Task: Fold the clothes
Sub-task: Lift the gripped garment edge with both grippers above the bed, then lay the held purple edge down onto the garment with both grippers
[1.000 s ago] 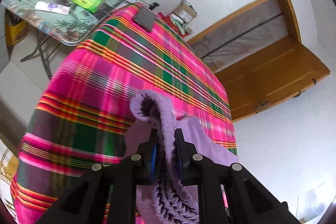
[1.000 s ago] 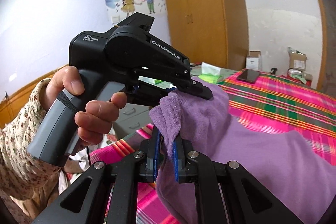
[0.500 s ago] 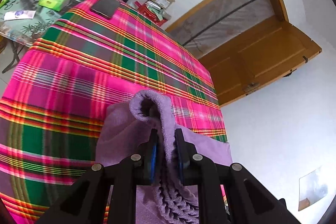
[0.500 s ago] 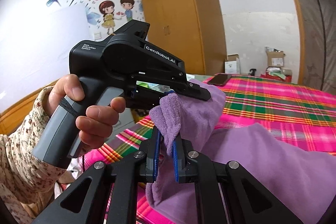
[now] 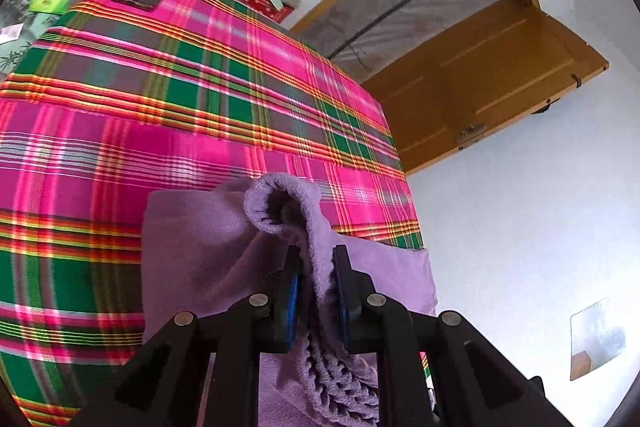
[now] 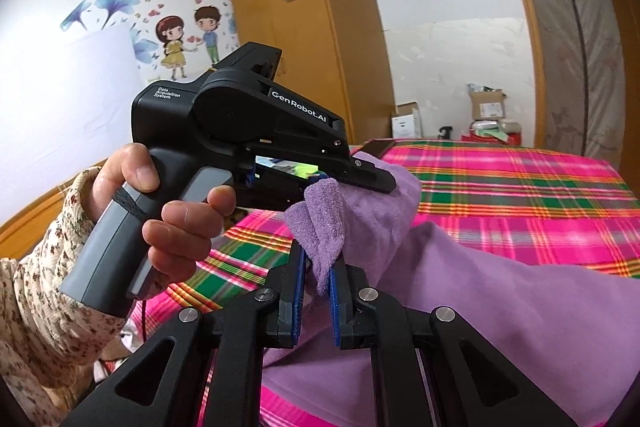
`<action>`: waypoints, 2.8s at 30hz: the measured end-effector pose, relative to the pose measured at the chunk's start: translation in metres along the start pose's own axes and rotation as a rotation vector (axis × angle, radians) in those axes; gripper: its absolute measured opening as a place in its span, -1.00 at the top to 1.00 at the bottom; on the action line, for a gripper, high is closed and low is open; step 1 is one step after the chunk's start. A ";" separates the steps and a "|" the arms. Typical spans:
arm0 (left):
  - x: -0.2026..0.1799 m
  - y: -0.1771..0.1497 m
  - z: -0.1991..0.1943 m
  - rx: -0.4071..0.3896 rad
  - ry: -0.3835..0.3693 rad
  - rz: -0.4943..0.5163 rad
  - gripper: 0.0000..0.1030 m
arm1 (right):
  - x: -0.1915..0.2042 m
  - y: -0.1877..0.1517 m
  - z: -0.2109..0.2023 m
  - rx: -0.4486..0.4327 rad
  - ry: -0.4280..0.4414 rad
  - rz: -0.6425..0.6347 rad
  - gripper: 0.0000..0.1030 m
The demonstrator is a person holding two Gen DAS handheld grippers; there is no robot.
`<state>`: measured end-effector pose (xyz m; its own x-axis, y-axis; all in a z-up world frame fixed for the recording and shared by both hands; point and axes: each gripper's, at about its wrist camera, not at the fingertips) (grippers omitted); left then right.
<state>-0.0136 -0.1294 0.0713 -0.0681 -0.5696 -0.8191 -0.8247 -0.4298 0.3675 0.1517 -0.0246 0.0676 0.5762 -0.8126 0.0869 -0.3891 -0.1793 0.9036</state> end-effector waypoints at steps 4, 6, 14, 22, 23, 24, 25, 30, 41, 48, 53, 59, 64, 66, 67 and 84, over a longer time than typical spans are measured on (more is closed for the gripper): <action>-0.002 -0.001 0.013 0.024 -0.004 -0.004 0.68 | -0.012 -0.003 -0.003 0.012 -0.023 0.023 0.78; -0.004 -0.001 0.019 0.034 -0.008 0.000 0.68 | -0.015 -0.004 -0.004 0.015 -0.034 0.026 0.78; -0.006 -0.004 0.043 0.079 -0.014 -0.004 0.68 | -0.028 -0.011 -0.009 0.029 -0.072 0.043 0.78; 0.002 -0.009 0.062 0.120 0.010 -0.018 0.67 | -0.045 -0.027 -0.005 0.076 -0.092 0.083 0.78; 0.003 -0.009 0.064 0.123 0.013 -0.021 0.67 | -0.046 -0.029 -0.005 0.081 -0.094 0.087 0.78; 0.004 -0.010 0.066 0.128 0.015 -0.025 0.67 | -0.048 -0.031 -0.004 0.088 -0.097 0.092 0.78; 0.005 -0.010 0.067 0.131 0.017 -0.029 0.66 | -0.049 -0.033 -0.003 0.094 -0.103 0.097 0.78; 0.006 -0.012 0.072 0.147 0.021 -0.031 0.62 | -0.057 -0.042 -0.002 0.118 -0.117 0.126 0.77; -0.003 -0.009 0.056 0.084 -0.026 0.012 0.43 | -0.072 -0.055 0.000 0.158 -0.140 0.189 0.77; 0.019 -0.011 0.019 -0.034 0.004 -0.033 0.43 | -0.086 -0.067 0.002 0.193 -0.148 0.239 0.76; 0.039 -0.014 0.004 -0.073 0.022 -0.083 0.42 | -0.091 -0.070 -0.001 0.210 -0.132 0.258 0.73; 0.055 -0.021 -0.005 -0.097 0.059 -0.108 0.42 | -0.102 -0.072 -0.003 0.234 -0.159 0.283 0.53; 0.068 -0.027 -0.008 -0.112 0.060 -0.137 0.42 | -0.112 -0.072 -0.009 0.238 -0.212 0.287 0.32; 0.071 -0.029 -0.009 -0.116 0.061 -0.140 0.42 | -0.117 -0.069 -0.013 0.224 -0.238 0.286 0.25; 0.072 -0.029 -0.008 -0.115 0.062 -0.143 0.42 | -0.119 -0.066 -0.014 0.217 -0.239 0.286 0.24; 0.077 -0.033 -0.014 -0.122 0.071 -0.145 0.42 | -0.145 -0.019 0.067 0.373 -0.009 0.280 -0.26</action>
<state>0.0159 -0.1685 0.0026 0.0897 -0.5422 -0.8355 -0.7485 -0.5901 0.3026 0.0271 0.0597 0.0098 0.4069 -0.8625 0.3009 -0.7614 -0.1382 0.6334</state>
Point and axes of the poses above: each gripper's, at about its wrist camera, not at the fingertips, and z roughly the way its jaws point, x to its left, y to its top, and after that the axes turned 13 degrees about -y, right-handed
